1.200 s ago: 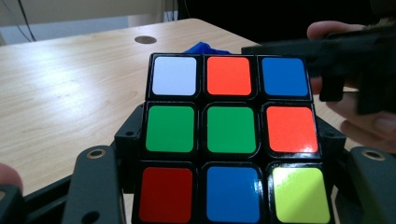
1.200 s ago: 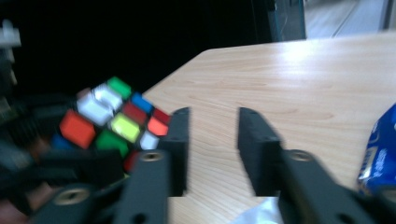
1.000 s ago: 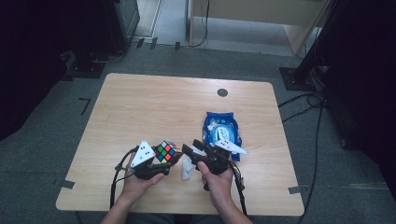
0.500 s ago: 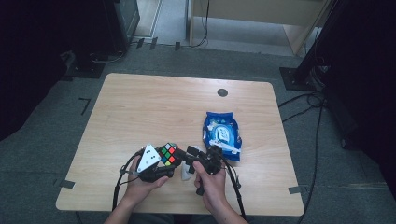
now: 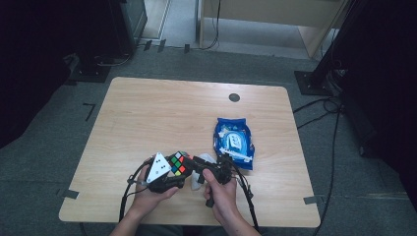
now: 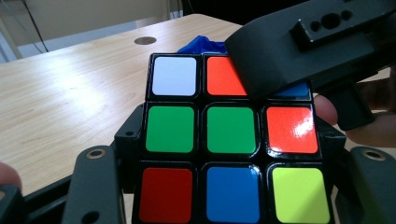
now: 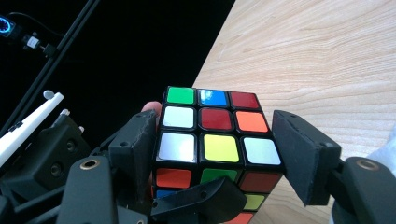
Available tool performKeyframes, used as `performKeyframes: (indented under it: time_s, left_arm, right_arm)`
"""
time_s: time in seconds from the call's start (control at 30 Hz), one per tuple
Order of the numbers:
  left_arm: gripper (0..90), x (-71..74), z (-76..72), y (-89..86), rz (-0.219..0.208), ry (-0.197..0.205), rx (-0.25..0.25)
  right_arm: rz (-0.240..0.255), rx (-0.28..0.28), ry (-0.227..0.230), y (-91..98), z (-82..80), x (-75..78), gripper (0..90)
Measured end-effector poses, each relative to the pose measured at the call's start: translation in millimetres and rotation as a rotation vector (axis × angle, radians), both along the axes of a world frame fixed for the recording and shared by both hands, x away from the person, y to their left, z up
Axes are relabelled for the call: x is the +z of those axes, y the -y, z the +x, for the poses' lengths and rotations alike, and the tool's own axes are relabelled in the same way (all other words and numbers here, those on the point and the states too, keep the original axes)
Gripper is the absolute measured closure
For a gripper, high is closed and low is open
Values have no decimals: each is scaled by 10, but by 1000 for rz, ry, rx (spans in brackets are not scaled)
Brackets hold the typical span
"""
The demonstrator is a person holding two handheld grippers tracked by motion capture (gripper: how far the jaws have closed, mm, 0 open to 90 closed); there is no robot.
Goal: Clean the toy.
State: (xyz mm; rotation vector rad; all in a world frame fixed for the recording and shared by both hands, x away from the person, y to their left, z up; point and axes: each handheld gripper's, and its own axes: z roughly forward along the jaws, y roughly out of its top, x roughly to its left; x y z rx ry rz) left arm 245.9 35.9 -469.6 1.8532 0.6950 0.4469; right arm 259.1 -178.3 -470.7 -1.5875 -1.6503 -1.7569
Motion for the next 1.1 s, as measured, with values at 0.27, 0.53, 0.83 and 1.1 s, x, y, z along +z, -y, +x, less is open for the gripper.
performKeyframes:
  time_s: [0.27,0.53,0.83,1.1]
  left_arm:
    - [339,-37,24,22,32,-27,-9]
    - [340,-10,35,-29,30,-19,0]
    - [340,18,176,-402,2,-41,96]
    - [340,12,190,-472,3,-48,106]
  right_arm:
    - [-252,-3,209,-110,-103,108,340]
    - [-317,-2,332,-161,-138,170,331]
    - [-482,-95,443,206,8,80,354]
    - [-792,60,435,-26,85,-364,320]
